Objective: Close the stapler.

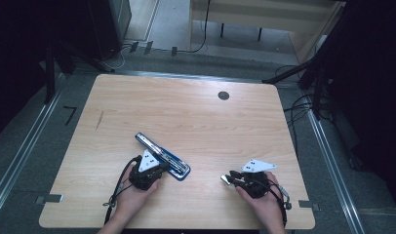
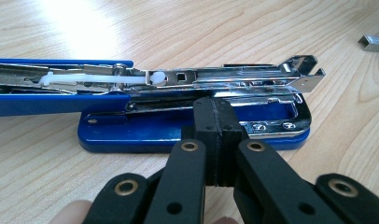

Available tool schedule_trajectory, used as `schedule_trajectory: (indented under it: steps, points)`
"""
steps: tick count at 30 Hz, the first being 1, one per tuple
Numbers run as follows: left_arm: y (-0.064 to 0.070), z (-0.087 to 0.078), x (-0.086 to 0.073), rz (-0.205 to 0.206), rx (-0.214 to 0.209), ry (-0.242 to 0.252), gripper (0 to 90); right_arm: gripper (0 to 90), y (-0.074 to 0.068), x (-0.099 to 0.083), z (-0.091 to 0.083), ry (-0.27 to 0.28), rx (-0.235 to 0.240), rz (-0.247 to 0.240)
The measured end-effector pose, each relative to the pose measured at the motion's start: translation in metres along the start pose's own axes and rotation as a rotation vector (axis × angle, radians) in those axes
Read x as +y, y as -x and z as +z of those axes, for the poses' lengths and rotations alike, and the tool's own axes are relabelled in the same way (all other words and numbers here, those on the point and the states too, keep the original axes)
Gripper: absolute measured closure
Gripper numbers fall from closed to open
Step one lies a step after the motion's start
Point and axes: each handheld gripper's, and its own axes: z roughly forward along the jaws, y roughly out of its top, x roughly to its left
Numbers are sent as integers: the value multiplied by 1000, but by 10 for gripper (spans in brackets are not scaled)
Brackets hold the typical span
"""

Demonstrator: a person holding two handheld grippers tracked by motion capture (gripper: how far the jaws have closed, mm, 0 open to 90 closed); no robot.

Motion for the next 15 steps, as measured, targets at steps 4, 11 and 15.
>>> schedule_trajectory:
  steps: [4,11,15]
  points:
    - [0,0,0,0,0,0,900,737,1,0,3,-33,8,-9]
    - [0,0,0,-1,0,-1,900,808,3,1,3,-19,36,-17]
    - [0,0,0,-1,0,0,900,821,3,4,-1,-38,21,-29]
